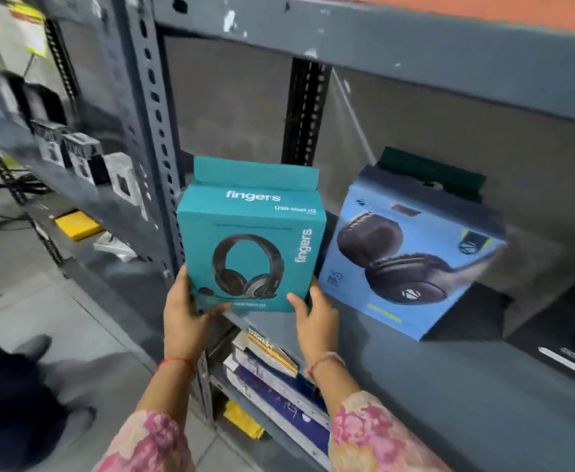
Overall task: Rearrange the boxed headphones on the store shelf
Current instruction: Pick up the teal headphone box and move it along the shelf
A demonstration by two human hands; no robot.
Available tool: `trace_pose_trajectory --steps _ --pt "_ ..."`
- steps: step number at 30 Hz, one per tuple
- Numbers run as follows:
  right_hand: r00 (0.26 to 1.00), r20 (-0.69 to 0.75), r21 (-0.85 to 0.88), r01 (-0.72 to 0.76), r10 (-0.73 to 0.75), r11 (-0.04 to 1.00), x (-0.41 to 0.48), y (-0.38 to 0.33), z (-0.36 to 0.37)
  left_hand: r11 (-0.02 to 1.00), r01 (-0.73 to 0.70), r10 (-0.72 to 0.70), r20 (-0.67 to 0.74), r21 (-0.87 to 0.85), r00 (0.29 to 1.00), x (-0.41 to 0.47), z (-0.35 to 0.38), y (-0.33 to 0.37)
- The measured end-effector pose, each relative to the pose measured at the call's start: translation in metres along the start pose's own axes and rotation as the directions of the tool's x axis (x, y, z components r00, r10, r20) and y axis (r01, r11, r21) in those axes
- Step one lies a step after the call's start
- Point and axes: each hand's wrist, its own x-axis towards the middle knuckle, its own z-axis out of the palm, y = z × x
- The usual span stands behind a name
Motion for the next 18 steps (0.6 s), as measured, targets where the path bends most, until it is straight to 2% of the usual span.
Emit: trace_pose_trajectory --steps 5,9,11,13,15,17,18 --pt "1.000 -0.029 -0.041 -0.003 0.002 0.999 0.012 0.009 0.014 0.993 -0.054 0.060 -0.058 0.109 0.996 0.007 0.008 -0.006" --pt "1.000 -0.008 -0.037 -0.030 0.030 0.999 0.017 0.014 0.017 0.982 -0.016 0.026 -0.053 0.186 0.998 0.008 0.006 -0.014" --pt "0.997 0.069 -0.008 -0.042 0.043 0.999 0.010 0.014 0.014 0.927 0.053 0.008 -0.160 0.372 0.987 -0.007 0.012 -0.014" --pt "0.995 0.097 0.030 -0.032 0.029 0.999 -0.009 0.016 0.003 0.865 0.087 0.063 -0.280 0.494 0.958 -0.033 0.026 -0.003" --pt "0.999 0.043 0.071 -0.004 0.000 0.998 -0.039 0.023 -0.020 0.871 -0.022 0.138 -0.202 0.491 0.970 -0.065 0.051 0.016" --pt "0.996 -0.062 0.044 0.064 -0.062 0.997 -0.072 0.036 -0.052 0.869 -0.179 0.205 -0.006 0.461 0.979 -0.093 0.085 0.032" --pt "0.983 -0.134 -0.032 0.119 -0.123 0.992 -0.087 0.047 -0.072 0.869 -0.244 0.217 0.111 0.430 0.970 -0.106 0.105 0.042"
